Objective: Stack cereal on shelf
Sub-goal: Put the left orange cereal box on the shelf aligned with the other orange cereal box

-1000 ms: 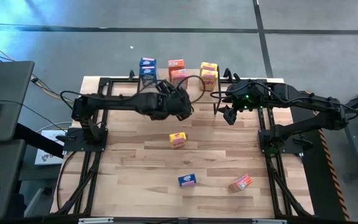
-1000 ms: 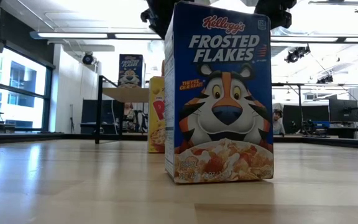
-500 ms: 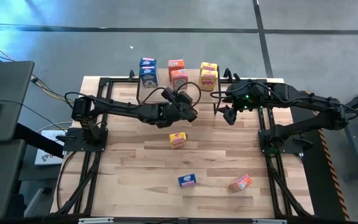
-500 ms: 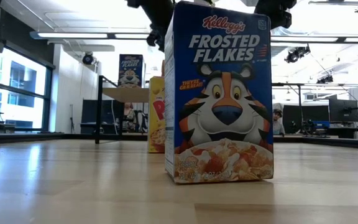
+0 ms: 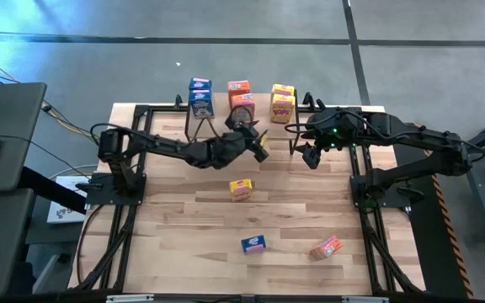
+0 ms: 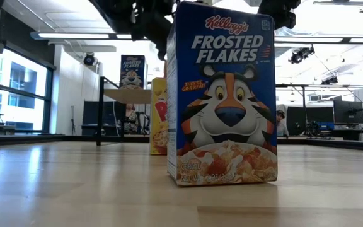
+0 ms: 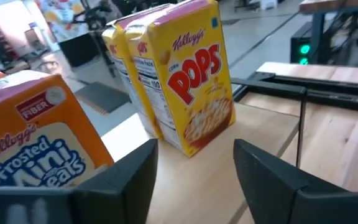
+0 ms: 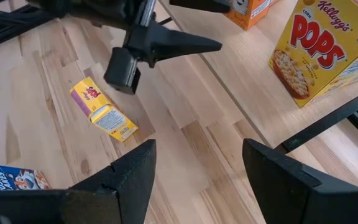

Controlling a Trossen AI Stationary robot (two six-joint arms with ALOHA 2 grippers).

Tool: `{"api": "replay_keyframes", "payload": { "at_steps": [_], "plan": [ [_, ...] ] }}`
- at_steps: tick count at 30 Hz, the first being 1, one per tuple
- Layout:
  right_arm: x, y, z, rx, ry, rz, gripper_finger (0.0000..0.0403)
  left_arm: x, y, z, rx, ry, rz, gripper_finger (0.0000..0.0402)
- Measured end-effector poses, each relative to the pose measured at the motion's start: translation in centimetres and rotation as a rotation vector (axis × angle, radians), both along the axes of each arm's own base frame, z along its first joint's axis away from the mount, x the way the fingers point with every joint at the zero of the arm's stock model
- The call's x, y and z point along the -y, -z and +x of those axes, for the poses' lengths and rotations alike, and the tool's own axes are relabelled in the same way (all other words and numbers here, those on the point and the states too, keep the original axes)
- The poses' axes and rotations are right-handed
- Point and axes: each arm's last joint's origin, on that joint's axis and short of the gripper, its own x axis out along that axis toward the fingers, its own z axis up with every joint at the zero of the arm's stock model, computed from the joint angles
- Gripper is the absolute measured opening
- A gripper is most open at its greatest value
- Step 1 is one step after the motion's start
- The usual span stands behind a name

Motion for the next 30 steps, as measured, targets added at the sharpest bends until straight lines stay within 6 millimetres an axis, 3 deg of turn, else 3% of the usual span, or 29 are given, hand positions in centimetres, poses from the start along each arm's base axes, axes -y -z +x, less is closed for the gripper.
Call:
{"api": "replay_keyframes", "payload": {
  "at_steps": [5,11,30],
  "plan": [
    [0.0,0.0,0.0,0.0,0.0,0.0,0.0232,-1.9,0.6,-0.1,0.009,0.034,-0.026,0.0166],
    [0.0,0.0,0.0,0.0,0.0,0.0,0.0232,-3.8,0.8,-0.1,0.045,0.024,-0.028,0.0159],
    [0.0,0.0,0.0,0.0,0.0,0.0,0.0232,-4.9,0.4,-0.5,0.101,-0.072,-0.012,0.0158]
  ]
}}
